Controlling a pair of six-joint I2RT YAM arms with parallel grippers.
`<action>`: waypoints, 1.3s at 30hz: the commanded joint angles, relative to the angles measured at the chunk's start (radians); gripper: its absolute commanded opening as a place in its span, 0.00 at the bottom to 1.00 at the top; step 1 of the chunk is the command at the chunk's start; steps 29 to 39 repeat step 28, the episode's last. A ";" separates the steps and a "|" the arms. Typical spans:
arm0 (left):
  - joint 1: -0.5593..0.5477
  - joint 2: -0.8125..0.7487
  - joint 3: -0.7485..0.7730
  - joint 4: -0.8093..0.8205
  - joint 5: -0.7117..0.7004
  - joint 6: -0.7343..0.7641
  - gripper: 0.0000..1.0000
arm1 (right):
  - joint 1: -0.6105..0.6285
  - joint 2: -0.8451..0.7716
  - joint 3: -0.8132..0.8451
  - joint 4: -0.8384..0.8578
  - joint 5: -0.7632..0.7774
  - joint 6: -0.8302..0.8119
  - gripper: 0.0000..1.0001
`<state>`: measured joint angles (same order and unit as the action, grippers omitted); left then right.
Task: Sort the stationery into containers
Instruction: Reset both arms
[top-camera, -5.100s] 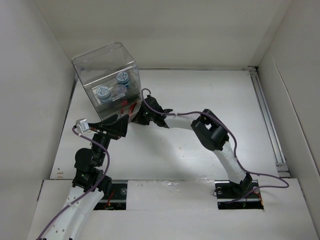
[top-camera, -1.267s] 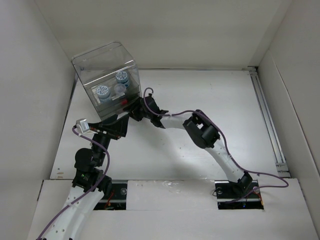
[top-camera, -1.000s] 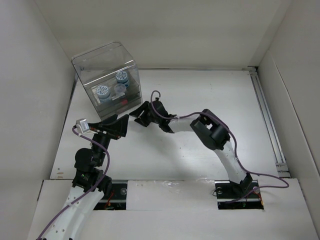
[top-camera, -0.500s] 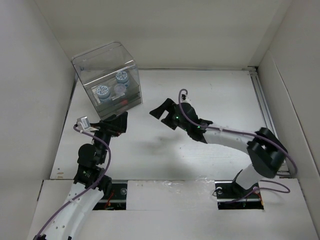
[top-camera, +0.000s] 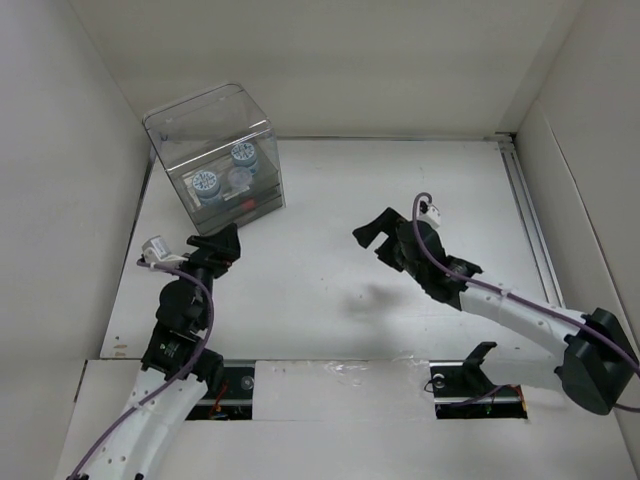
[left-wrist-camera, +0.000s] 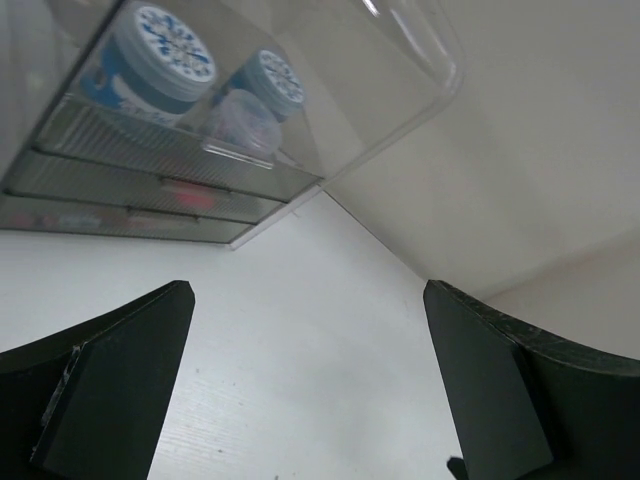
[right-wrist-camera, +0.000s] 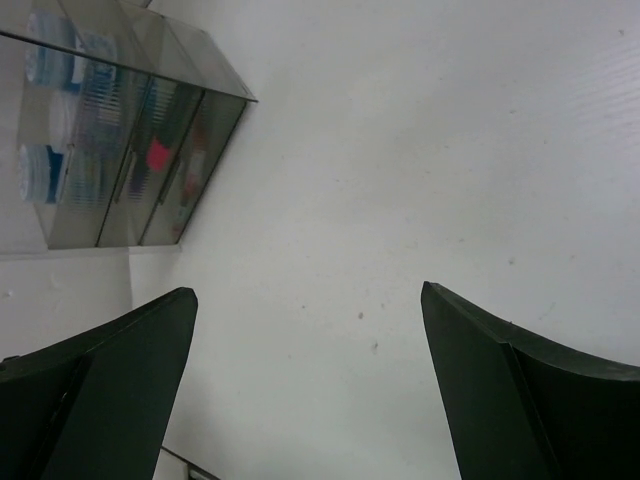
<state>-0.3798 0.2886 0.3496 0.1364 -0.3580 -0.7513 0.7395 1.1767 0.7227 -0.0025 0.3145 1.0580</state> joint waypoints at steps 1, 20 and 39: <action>-0.004 -0.042 0.058 -0.119 -0.119 -0.057 1.00 | -0.006 -0.075 -0.026 -0.005 0.037 0.019 1.00; -0.004 -0.094 0.143 -0.268 -0.197 -0.095 1.00 | -0.126 -0.195 -0.120 0.067 -0.206 0.031 1.00; -0.004 -0.040 0.124 -0.221 -0.164 -0.065 1.00 | -0.144 -0.186 -0.120 0.076 -0.236 0.031 1.00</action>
